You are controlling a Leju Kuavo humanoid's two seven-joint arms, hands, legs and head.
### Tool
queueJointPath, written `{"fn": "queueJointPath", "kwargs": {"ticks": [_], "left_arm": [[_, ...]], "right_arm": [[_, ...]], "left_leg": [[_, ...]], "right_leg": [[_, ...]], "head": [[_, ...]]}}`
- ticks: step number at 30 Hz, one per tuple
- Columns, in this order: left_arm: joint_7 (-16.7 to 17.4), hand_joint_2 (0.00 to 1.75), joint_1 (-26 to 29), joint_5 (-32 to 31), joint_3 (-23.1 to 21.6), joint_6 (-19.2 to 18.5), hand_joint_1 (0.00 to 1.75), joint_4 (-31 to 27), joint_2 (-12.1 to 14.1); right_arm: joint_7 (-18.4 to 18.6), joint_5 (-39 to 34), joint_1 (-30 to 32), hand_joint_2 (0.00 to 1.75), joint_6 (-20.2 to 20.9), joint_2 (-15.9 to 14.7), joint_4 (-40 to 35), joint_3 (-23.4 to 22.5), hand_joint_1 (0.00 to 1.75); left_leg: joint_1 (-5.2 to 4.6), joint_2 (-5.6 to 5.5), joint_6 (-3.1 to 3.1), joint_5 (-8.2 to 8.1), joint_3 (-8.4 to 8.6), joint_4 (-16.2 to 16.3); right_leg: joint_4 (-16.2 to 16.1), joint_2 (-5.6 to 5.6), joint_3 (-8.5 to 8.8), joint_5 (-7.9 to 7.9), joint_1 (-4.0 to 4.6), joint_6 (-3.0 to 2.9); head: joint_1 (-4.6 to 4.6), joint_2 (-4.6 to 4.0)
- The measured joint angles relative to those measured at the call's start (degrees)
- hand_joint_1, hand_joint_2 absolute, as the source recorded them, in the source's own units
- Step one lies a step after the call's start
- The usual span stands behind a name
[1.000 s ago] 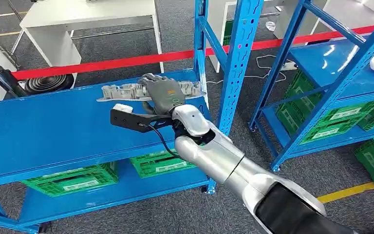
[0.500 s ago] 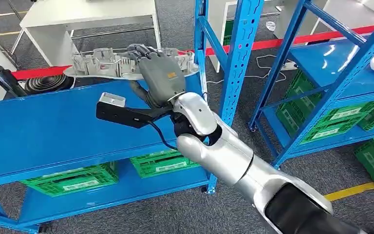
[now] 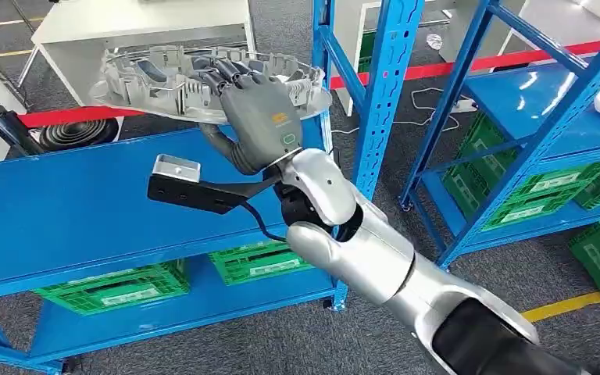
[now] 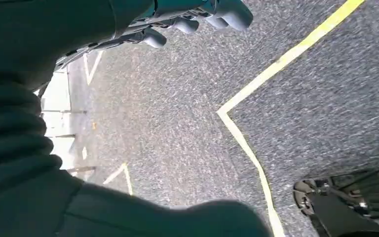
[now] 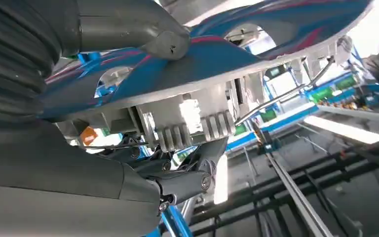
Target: Take the parts from the cabinet and place them on the table.
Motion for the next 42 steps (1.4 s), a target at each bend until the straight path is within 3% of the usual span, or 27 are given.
{"fn": "queueJointPath", "kwargs": {"ticks": [8,25,42], "left_arm": [[-0.31,1.75,0.0,0.44,0.83,0.59,0.0,0.0,-0.02],[-0.13,1.75,0.07,0.48,1.66,0.0,0.0,0.02,-0.02],[-0.72,1.75,0.17,0.39,1.77,-0.24,0.0,0.0,0.0]], "right_arm": [[-0.17,0.15,2.01,1.75,0.07,-1.7,-4.26,0.28,1.75],[-4.83,-1.01,5.06,1.75,-1.0,-4.22,-8.63,1.86,1.75],[-3.58,-1.29,5.85,1.75,-2.14,-4.44,-9.98,4.26,1.75]], "left_leg": [[0.0,0.0,0.05,-0.03,-0.01,0.0],[0.0,0.0,0.07,-0.05,-0.02,0.0],[0.0,-0.01,0.08,-0.05,-0.04,0.0]], "right_leg": [[-0.01,-0.01,0.0,0.0,0.0,0.0],[-0.02,-0.01,0.0,0.0,0.0,0.0],[-0.02,-0.03,0.01,0.0,0.0,0.0]], "head": [[0.0,0.0],[0.0,0.0],[0.0,0.0]]}}
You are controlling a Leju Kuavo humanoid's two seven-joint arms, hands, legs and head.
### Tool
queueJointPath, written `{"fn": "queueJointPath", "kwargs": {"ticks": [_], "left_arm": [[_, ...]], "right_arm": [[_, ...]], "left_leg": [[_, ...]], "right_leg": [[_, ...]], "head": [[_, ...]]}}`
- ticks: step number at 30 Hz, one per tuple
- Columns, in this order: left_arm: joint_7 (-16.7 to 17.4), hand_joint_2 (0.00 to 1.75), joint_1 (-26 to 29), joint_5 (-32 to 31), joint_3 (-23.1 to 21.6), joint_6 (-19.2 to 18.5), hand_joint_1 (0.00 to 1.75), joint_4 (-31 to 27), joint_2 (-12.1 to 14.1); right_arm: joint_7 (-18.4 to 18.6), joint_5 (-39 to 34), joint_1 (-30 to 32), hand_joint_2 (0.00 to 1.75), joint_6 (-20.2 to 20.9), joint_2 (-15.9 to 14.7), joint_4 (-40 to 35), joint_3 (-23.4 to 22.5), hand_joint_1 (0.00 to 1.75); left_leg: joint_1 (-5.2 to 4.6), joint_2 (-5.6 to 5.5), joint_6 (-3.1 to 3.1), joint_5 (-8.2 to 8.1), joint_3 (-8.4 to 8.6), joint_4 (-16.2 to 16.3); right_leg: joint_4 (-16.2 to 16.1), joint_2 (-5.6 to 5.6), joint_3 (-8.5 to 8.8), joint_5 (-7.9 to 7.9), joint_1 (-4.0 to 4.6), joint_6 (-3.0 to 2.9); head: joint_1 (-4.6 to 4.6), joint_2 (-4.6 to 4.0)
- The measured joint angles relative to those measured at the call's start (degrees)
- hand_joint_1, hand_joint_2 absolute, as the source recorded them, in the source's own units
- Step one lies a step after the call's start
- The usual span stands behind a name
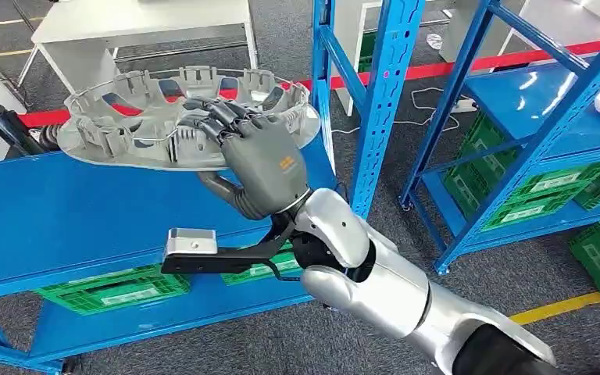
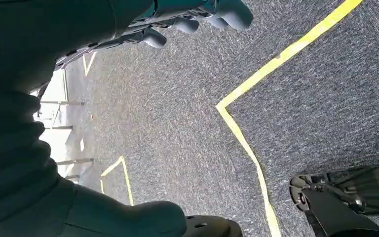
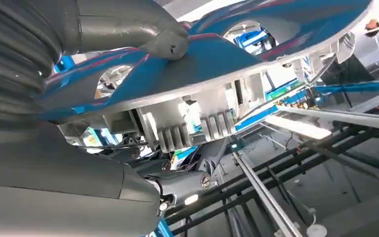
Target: Take the parts from the cabinet and place them on the table.
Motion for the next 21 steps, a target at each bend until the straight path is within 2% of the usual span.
{"fn": "queueJointPath", "kwargs": {"ticks": [16,17,18,19,21], "left_arm": [[0.0,1.75,0.0,-0.07,0.0,-0.02,0.0,0.0,0.0],[0.04,1.75,-0.07,-0.11,0.0,-0.26,0.0,0.0,0.2],[0.04,1.75,-0.18,-0.13,0.0,-0.37,0.0,0.0,-0.15],[0.11,1.75,-0.25,-0.13,0.0,-0.37,0.0,-0.02,-0.13],[0.2,1.75,-0.3,-0.15,0.02,-0.48,0.0,-0.04,-0.09]], "right_arm": [[0.3,0.02,0.0,1.75,-0.13,0.0,-0.15,1.42,1.75],[0.74,-0.04,-0.03,1.75,-0.2,0.0,-0.48,1.55,1.75],[1.05,-0.39,0.05,1.75,-0.13,-0.15,-0.92,1.57,1.75],[1.09,-0.61,-0.29,1.75,-0.04,-0.15,-1.05,1.64,1.75],[1.2,-0.83,-0.29,1.75,0.2,-0.28,-1.11,1.86,1.75]], "left_leg": [[0.0,0.0,0.0,0.0,0.0,0.02],[-0.47,-0.01,1.31,0.42,-0.16,0.04],[0.21,0.6,1.78,2.38,1.32,-3.2],[0.33,0.52,2.31,2.94,1.43,-4.16],[0.43,0.77,2.16,3.04,1.1,-3.95]], "right_leg": [[-0.02,0.0,0.0,0.0,-0.01,0.0],[-1.0,-0.04,0.2,0.95,-0.6,1.19],[-1.31,-0.09,0.47,0.54,-0.26,1.41],[0.92,-0.08,-0.7,-1.27,-0.11,1.36],[10.0,-0.08,-4.83,-5.59,-0.24,1.7]], "head": [[0.0,0.0],[-0.04,0.0],[0.09,0.0],[0.22,0.0],[0.33,0.0]]}}
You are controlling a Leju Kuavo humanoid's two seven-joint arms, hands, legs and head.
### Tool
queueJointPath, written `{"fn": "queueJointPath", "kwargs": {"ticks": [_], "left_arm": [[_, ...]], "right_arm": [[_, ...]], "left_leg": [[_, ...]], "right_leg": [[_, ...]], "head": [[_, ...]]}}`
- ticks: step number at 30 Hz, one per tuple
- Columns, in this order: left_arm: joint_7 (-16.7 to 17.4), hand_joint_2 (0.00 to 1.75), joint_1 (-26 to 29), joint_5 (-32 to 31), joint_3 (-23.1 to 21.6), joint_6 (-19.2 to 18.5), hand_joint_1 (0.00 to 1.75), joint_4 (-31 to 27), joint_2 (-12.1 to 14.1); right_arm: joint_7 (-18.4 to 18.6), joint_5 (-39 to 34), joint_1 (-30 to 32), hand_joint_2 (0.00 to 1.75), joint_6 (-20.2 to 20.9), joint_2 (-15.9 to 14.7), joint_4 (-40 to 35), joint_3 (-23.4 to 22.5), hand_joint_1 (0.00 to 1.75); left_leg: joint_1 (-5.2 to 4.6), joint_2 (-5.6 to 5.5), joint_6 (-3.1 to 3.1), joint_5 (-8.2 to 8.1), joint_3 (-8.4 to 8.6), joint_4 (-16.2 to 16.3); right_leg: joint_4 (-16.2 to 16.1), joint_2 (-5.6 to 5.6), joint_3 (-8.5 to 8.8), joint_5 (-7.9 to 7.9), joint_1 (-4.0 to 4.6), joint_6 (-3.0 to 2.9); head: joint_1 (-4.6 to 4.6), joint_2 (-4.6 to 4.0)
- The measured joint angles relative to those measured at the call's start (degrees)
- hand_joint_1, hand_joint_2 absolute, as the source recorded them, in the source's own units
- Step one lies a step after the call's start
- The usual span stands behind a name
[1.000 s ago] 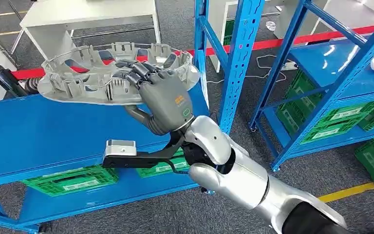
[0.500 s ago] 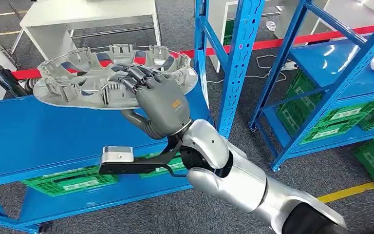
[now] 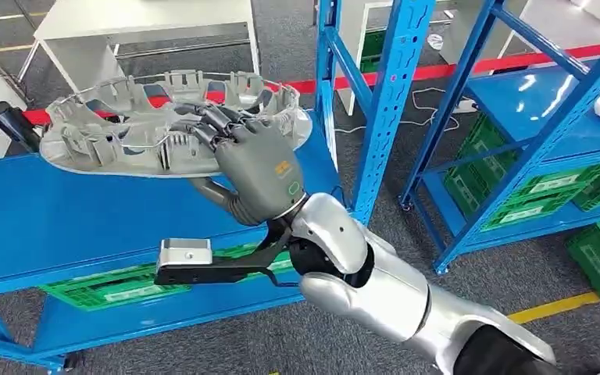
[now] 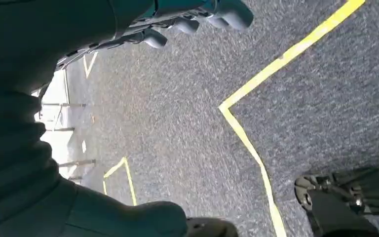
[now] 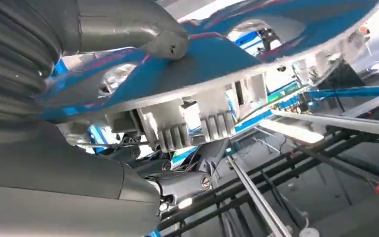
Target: Take the parts from the cabinet and place them on the table.
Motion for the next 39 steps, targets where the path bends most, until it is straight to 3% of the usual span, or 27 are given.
{"fn": "queueJointPath", "kwargs": {"ticks": [1,2,3,5,6,7,8,12,13,15,17,18,19,21,22,26,27,28,29,30,32,33,34,36,37,38,39], "left_arm": [[0.0,1.75,0.01,0.0,0.0,-0.02,0.0,0.0,-0.02],[0.0,1.75,0.02,0.0,0.0,-0.02,0.0,0.0,-0.04],[0.0,1.75,0.04,-0.02,0.0,-0.02,0.0,0.0,-0.09],[-0.07,1.75,0.06,-0.04,0.0,-0.02,0.0,0.0,-0.22],[-0.18,1.75,0.05,-0.09,0.0,-0.02,0.0,0.0,-0.22],[-0.18,1.75,-0.01,-0.15,0.02,-0.02,0.0,-0.13,0.24],[-0.18,1.75,0.05,-0.24,0.02,-0.02,0.0,-0.11,0.02],[-0.13,1.75,0.25,-0.28,0.07,-0.04,0.0,0.0,0.02],[0.13,1.75,0.24,-0.28,0.07,-0.05,0.0,-0.02,0.02],[0.46,1.75,0.16,-0.28,0.2,-0.05,0.0,0.0,0.02],[0.68,1.75,0.19,-0.28,0.52,-0.04,0.0,0.0,0.04],[0.72,1.75,0.19,-0.24,0.59,-0.05,0.0,0.0,0.04],[0.68,1.75,0.18,0.0,0.68,-0.04,0.0,0.0,0.04],[0.57,1.75,0.11,0.07,0.85,-0.04,0.0,-0.02,0.04],[0.44,1.75,-0.05,0.07,0.87,-0.02,0.0,-0.04,0.15],[0.39,1.75,0.05,0.07,0.94,-0.02,0.0,-0.02,0.09],[0.42,1.75,0.17,0.09,0.96,-0.02,0.0,-0.04,0.09],[0.5,1.75,0.06,0.09,0.96,0.02,0.0,-0.04,0.18],[0.61,1.75,-0.01,0.09,0.98,0.13,0.0,-0.04,0.17],[0.61,1.75,0.01,0.09,1.01,0.15,0.0,-0.04,0.09],[0.63,1.75,0.2,0.13,1.18,0.15,0.0,0.0,-0.04],[0.63,1.75,0.22,0.15,1.31,0.15,0.0,0.0,-0.04],[0.63,1.75,0.21,0.18,1.4,0.17,0.0,0.0,-0.04],[0.59,1.75,0.16,0.24,1.44,0.28,0.0,-0.02,-0.04],[0.57,1.75,0.12,0.24,1.49,0.33,0.0,-0.02,-0.11],[0.48,1.75,0.18,0.28,1.59,0.39,0.0,-0.02,-0.24],[0.39,1.75,0.28,0.39,1.79,0.5,0.0,-0.02,-0.24]], "right_arm": [[0.02,-0.02,0.09,1.75,0.11,-0.13,0.0,0.04,1.75],[0.13,-0.11,0.09,1.75,0.24,-0.26,0.0,0.09,1.75],[0.24,-0.09,0.08,1.75,0.29,-0.29,0.0,0.09,1.75],[0.35,0.28,0.07,1.75,0.39,-0.31,-0.02,0.31,1.75],[0.35,0.41,0.07,1.75,0.39,-0.31,-0.09,0.48,1.75],[0.37,0.5,0.14,1.75,0.39,-0.33,-0.18,0.63,1.75],[0.4,0.59,0.22,1.75,0.33,-0.37,-0.53,0.7,1.75],[0.68,0.72,0.4,1.75,0.35,-0.37,-0.59,1.01,1.75],[0.68,0.78,0.38,1.75,0.33,-0.37,-0.67,1.01,1.75],[0.77,1.14,0.39,1.75,0.35,-0.37,-0.92,1.01,1.75],[0.5,1.35,0.46,1.75,0.35,-0.46,-0.92,1.01,1.75],[0.33,1.4,0.47,1.75,0.39,-0.46,-0.92,1.03,1.75],[0.15,1.38,0.5,1.75,0.44,-0.48,-0.92,1.03,1.75],[-0.13,1.25,0.59,1.75,0.55,-0.48,-0.96,1.03,1.75],[-0.26,1.2,0.67,1.75,0.59,-0.48,-1.11,1.03,1.75],[-0.92,0.83,0.69,1.75,0.88,-0.55,-1.31,1.03,1.75],[-0.94,0.81,0.67,1.75,0.88,-0.55,-1.33,1.03,1.75],[-1.07,0.57,0.64,1.75,0.92,-0.57,-1.42,1.03,1.75],[-1.11,0.41,0.57,1.75,1.07,-0.61,-1.46,1.05,1.75],[-1.07,0.33,0.54,1.75,1.23,-0.66,-1.49,1.05,1.75],[-1.13,0.2,0.58,1.75,1.73,-0.81,-1.49,1.14,1.75],[-1.22,0.11,0.58,1.75,1.88,-0.85,-1.49,1.16,1.75],[-1.33,-0.18,0.58,1.75,1.97,-0.88,-1.49,1.22,1.75],[-1.57,-0.46,0.56,1.75,2.08,-0.9,-1.51,1.33,1.75],[-1.68,-0.59,0.5,1.75,2.1,-0.9,-1.55,1.35,1.75],[-1.73,-0.66,0.54,1.75,2.19,-0.88,-1.66,1.38,1.75],[-1.83,-0.72,0.54,1.75,2.25,-0.92,-1.73,1.38,1.75]], "left_leg": [[0.0,0.04,0.0,-0.06,-0.23,0.28],[0.14,0.03,-0.14,-0.15,-0.58,0.73],[0.36,-0.01,-0.43,-0.31,-0.93,1.23],[1.2,-0.23,-1.51,-1.01,-1.81,3.05],[1.49,-0.3,-2.16,-1.56,-2.49,4.42],[1.11,-0.52,-2.87,-1.88,-3.4,5.27],[1.03,-0.72,-3.21,-2.1,-3.92,6.11],[1.36,-0.65,-4.36,-1.97,-4.27,5.9],[1.29,-0.49,-4.11,-4.13,-5.14,7.93],[0.76,-0.52,-3.76,-9.55,-8.17,16.44],[0.38,-0.54,-3.33,-12.58,-10.54,23.69],[0.12,-0.54,-2.92,-11.96,-9.86,23.27],[-0.21,-0.54,-2.34,-10.4,-7.73,20.19],[-0.88,-0.55,-1.03,-6.79,-1.39,9.78],[-1.27,-0.44,-0.78,-7.65,0.19,6.45],[-2.02,-0.61,-0.03,-5.08,-1.06,6.24],[-1.19,-0.43,0.48,-3.73,-1.36,5.15],[-1.37,-0.14,0.69,-2.86,-1.62,4.97],[-1.37,-0.06,1.42,-2.08,-2.63,4.92],[-1.4,-0.06,1.31,-1.39,-3.58,5.04],[-1.5,0.02,1.41,-0.25,-5.44,5.46],[-1.52,0.08,1.39,0.29,-6.52,5.8],[-1.52,0.12,1.33,0.8,-7.55,6.12],[-1.53,0.05,1.05,1.75,-9.34,6.78],[-1.5,0.03,0.86,2.14,-9.85,7.23],[-1.7,-0.13,0.45,2.5,-10.26,7.34],[-1.55,-0.1,-0.04,2.93,-9.82,7.04]], "right_leg": [[3.75,0.0,-1.75,-1.23,-0.2,0.28],[5.3,-0.02,-2.53,-1.16,-0.41,0.57],[3.96,-0.04,-1.92,0.11,-0.62,0.81],[-4.99,-0.14,2.86,4.68,-1.26,1.57],[-9.26,-0.19,4.72,5.09,-1.6,2.1],[-7.63,0.49,3.91,4.39,-1.04,1.81],[-7.31,0.59,3.41,4.42,-1.1,0.22],[-7.1,0.4,2.51,5.13,-1.0,-1.81],[-7.2,0.28,2.28,5.39,-0.92,-2.21],[-7.24,0.18,1.59,5.99,-0.61,-2.78],[-7.23,0.16,0.6,6.76,-0.05,-3.13],[-7.23,0.17,0.22,7.12,0.16,-3.14],[-7.24,0.19,-0.18,7.53,0.36,-3.12],[-7.24,0.22,-0.84,8.36,0.52,-2.93],[-7.34,0.18,-0.91,8.87,0.5,-2.66],[-8.93,-0.09,-0.69,11.04,0.23,-0.91],[-9.02,0.04,-1.17,11.45,0.42,-0.53],[-8.24,0.05,-1.79,9.28,0.53,-0.3],[-5.31,0.01,-2.71,5.27,0.48,-0.17],[-1.1,0.02,-3.65,1.65,0.49,-0.08],[6.69,0.02,-5.02,-1.82,0.53,0.09],[8.14,0.01,-4.59,-1.36,0.53,0.07],[6.88,0.0,-2.8,0.22,0.53,0.0],[-1.41,-0.01,4.09,3.04,0.58,-0.41],[-6.38,-0.03,7.49,1.25,0.74,-0.92],[-8.97,-0.07,8.99,-0.12,1.21,-1.33],[-8.42,0.05,8.5,1.07,1.31,-1.73]], "head": [[0.0,0.0],[0.02,0.0],[0.0,0.0],[0.02,0.0],[0.04,0.0],[0.24,0.0],[0.2,0.0],[0.11,0.0],[0.11,0.0],[0.07,0.0],[0.07,0.0],[0.09,0.0],[0.07,0.0],[0.07,0.0],[0.11,0.0],[-0.17,0.0],[-0.15,0.0],[-0.13,0.0],[0.17,0.0],[0.26,0.0],[0.24,0.0],[0.24,0.0],[0.24,0.0],[0.24,0.0],[0.24,0.0],[0.22,0.0],[0.39,0.0]]}}
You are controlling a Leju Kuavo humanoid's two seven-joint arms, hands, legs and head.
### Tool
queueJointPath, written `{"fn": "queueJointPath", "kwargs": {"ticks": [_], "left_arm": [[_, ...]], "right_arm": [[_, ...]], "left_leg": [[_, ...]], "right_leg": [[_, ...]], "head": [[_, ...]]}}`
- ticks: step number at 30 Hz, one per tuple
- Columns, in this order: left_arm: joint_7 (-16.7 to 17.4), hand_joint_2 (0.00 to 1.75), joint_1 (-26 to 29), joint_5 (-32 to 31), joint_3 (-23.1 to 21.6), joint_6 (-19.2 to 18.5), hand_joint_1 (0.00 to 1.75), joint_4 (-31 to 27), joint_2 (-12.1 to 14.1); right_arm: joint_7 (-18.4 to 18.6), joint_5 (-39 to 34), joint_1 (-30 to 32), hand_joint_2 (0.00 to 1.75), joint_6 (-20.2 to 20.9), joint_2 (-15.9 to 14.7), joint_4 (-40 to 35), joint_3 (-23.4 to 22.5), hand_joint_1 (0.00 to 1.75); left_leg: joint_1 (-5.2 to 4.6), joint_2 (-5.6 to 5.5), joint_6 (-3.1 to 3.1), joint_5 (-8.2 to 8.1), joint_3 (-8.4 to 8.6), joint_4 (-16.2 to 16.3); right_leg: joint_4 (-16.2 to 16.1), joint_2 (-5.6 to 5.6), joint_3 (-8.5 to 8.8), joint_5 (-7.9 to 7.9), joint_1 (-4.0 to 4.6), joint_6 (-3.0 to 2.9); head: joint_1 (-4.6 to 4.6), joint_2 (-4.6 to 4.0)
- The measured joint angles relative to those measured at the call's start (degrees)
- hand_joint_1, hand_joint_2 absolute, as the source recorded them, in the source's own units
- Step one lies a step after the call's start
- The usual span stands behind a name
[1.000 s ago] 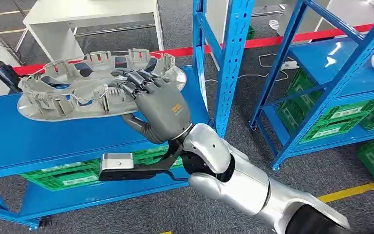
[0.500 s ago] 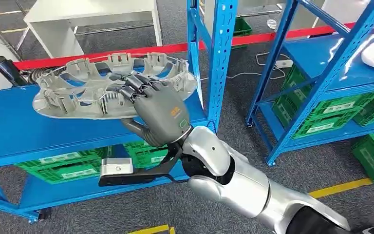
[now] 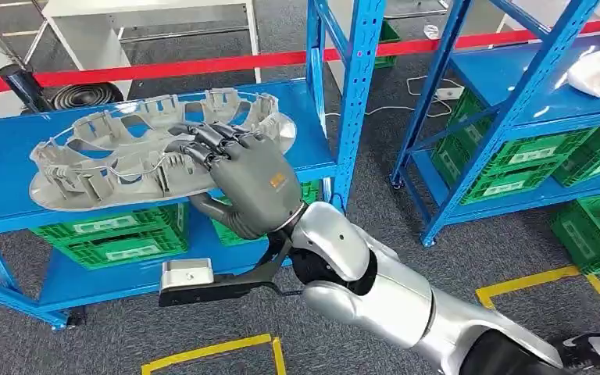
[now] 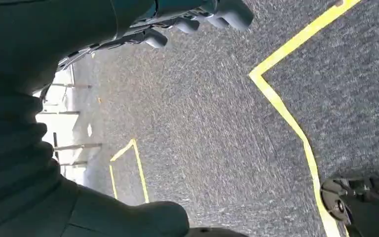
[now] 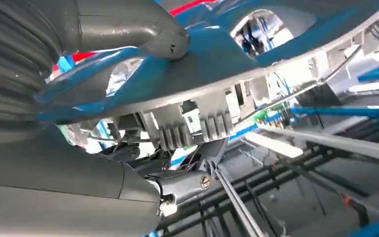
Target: Take the parts from the cabinet and place them on the table.
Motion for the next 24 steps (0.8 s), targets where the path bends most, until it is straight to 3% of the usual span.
{"fn": "queueJointPath", "kwargs": {"ticks": [1,3,4,5,6,7,8,9,10,11,12,13,14,15,18,19,20,21,22,23,24], "left_arm": [[-0.04,1.75,-0.05,0.15,0.09,0.02,0.0,0.0,-0.02],[-0.06,1.75,0.05,0.22,0.17,0.15,0.0,0.02,-0.09],[-0.06,1.75,0.14,0.26,0.28,0.2,0.0,0.02,-0.09],[-0.15,1.75,0.22,0.28,0.39,0.17,0.0,0.02,-0.09],[-0.2,1.75,0.22,0.28,0.48,0.17,0.0,0.02,-0.09],[-0.26,1.75,0.25,0.28,0.5,0.17,0.0,0.02,-0.09],[-0.35,1.75,0.25,0.28,0.52,0.2,0.0,0.02,-0.09],[-0.39,1.75,0.28,0.28,0.55,0.2,0.0,0.02,-0.09],[-0.39,1.75,0.33,0.28,0.55,0.22,0.0,0.02,-0.09],[-0.37,1.75,0.36,0.28,0.55,0.24,0.0,0.0,-0.07],[-0.37,1.75,0.34,0.28,0.55,0.24,0.0,0.0,-0.07],[-0.37,1.75,0.25,0.28,0.57,0.28,0.0,0.0,-0.04],[-0.37,1.75,0.01,0.28,0.57,0.28,0.0,-0.02,-0.09],[-0.37,1.75,-0.09,0.26,0.57,0.33,0.0,-0.04,-0.09],[-0.22,1.75,0.01,0.26,0.59,0.35,0.0,0.0,-0.11],[-0.15,1.75,0.06,0.26,0.61,0.35,0.0,0.02,-0.09],[0.0,1.75,0.06,0.26,0.66,0.35,0.0,0.0,-0.09],[0.0,1.75,0.06,0.26,0.68,0.33,0.0,0.0,-0.09],[0.02,1.75,0.06,0.24,0.7,0.33,0.0,0.02,-0.13],[0.04,1.75,0.06,0.2,0.7,0.33,0.0,0.02,-0.13],[0.04,1.75,0.08,0.17,0.72,0.35,0.0,0.02,-0.13]], "right_arm": [[-0.09,-0.02,-0.16,1.75,0.02,0.02,-0.02,0.0,1.75],[-0.17,0.0,-0.27,1.75,0.09,0.02,-0.07,0.07,1.75],[-0.19,0.0,-0.41,1.75,0.15,0.04,-0.07,0.07,1.75],[-0.2,0.0,-0.49,1.75,0.26,0.13,-0.07,0.09,1.75],[-0.17,0.0,-0.52,1.75,0.31,0.15,-0.07,0.09,1.75],[-0.17,0.0,-0.51,1.75,0.35,0.15,-0.07,0.11,1.75],[-0.15,-0.02,-0.48,1.75,0.46,0.15,-0.04,0.17,1.75],[0.0,0.0,-0.44,1.75,0.5,0.15,-0.04,0.24,1.75],[-0.02,-0.02,-0.35,1.75,0.48,0.13,-0.04,0.24,1.75],[-0.07,-0.02,-0.33,1.75,0.5,0.13,-0.04,0.35,1.75],[-0.09,-0.02,-0.33,1.75,0.5,0.13,-0.04,0.44,1.75],[-0.15,-0.02,-0.32,1.75,0.52,0.13,-0.04,0.5,1.75],[-0.17,-0.02,-0.31,1.75,0.57,0.22,-0.11,0.5,1.75],[-0.13,-0.04,-0.32,1.75,0.61,0.2,-0.11,0.5,1.75],[-0.22,-0.02,-0.32,1.75,0.63,0.17,-0.09,0.55,1.75],[-0.24,0.0,-0.32,1.75,0.63,0.13,-0.04,0.55,1.75],[-0.24,0.0,-0.34,1.75,0.66,0.13,-0.04,0.55,1.75],[-0.24,0.0,-0.35,1.75,0.66,0.13,-0.04,0.55,1.75],[-0.26,0.0,-0.34,1.75,0.68,0.11,-0.04,0.55,1.75],[-0.28,-0.02,-0.34,1.75,0.7,0.11,-0.04,0.55,1.75],[-0.37,-0.04,-0.32,1.75,0.74,0.11,0.0,0.59,1.75]], "left_leg": [[0.01,-0.04,-0.34,0.55,-0.07,-0.09],[0.11,-0.15,-1.11,1.61,-0.39,-0.79],[0.33,-0.23,-1.36,-0.03,-0.78,-0.03],[0.27,-0.28,-1.65,-3.4,-1.75,2.13],[0.39,-0.27,-2.07,-7.4,-3.11,6.2],[0.49,-0.27,-2.33,-10.38,-4.01,10.52],[0.53,-0.27,-2.53,-11.92,-4.62,14.54],[0.59,-0.26,-2.68,-11.5,-4.47,16.83],[0.65,-0.25,-2.75,-9.61,-3.37,17.05],[0.72,-0.26,-2.79,-7.15,-1.09,15.23],[0.78,-0.26,-2.84,-5.28,2.45,11.37],[0.89,-0.28,-2.88,-5.38,6.35,6.81],[0.74,-0.43,-2.8,-8.67,10.4,1.03],[0.29,-0.79,-1.68,-10.17,11.53,-2.18],[0.04,-0.62,0.45,-8.52,9.78,-1.66],[0.23,-0.11,1.18,-7.69,9.41,-1.72],[0.16,-0.09,1.67,-6.99,8.92,-1.72],[0.12,-0.04,1.98,-6.19,8.04,-1.68],[0.06,-0.03,2.07,-5.46,7.1,-1.64],[-0.06,-0.02,2.14,-4.68,6.03,-1.57],[-0.21,0.0,2.2,-3.91,4.95,-1.44]], "right_leg": [[-0.35,0.03,-0.03,-0.04,-0.02,-0.3],[-1.0,-0.1,-0.59,1.36,-0.14,-1.31],[-1.15,-0.36,-1.13,2.13,-0.43,-1.64],[-1.19,-0.3,-1.98,2.85,-0.55,-1.98],[-1.19,-0.3,-2.98,3.68,-0.6,-2.0],[-1.18,-0.3,-4.01,4.46,-0.6,-1.99],[-1.15,-0.31,-5.11,5.27,-0.6,-1.92],[-1.13,-0.34,-6.17,6.05,-0.62,-1.8],[-1.09,-0.36,-7.22,6.83,-0.68,-1.64],[-1.07,-0.36,-8.24,7.63,-0.77,-1.43],[-1.05,-0.36,-9.2,8.43,-0.89,-1.15],[-1.02,-0.34,-9.89,9.12,-0.98,-0.81],[-0.87,-0.31,-10.32,9.75,-0.8,-0.29],[-0.85,-0.43,-10.39,10.33,-0.8,0.09],[-2.16,-0.42,-10.36,12.68,-0.91,1.32],[-1.61,-0.36,-10.82,11.45,-1.21,1.54],[0.33,-0.37,-11.71,8.09,-1.12,1.61],[4.15,-0.35,-12.75,3.93,-1.13,1.68],[8.69,-0.31,-13.85,0.74,-0.99,1.74],[13.4,-0.31,-14.8,-1.32,-0.83,1.8],[16.52,-0.31,-14.92,-1.55,-0.74,1.7]], "head": [[0.13,0.0],[0.2,0.0],[0.18,0.0],[-0.02,0.0],[-0.11,0.0],[-0.07,0.0],[-0.11,0.0],[-0.11,0.0],[-0.09,0.0],[-0.13,0.0],[-0.11,0.0],[-0.11,0.0],[-0.15,0.0],[0.09,0.0],[0.06,0.0],[0.0,0.0],[0.11,0.0],[0.06,0.0],[0.13,0.0],[0.17,0.0],[0.13,0.0]]}}
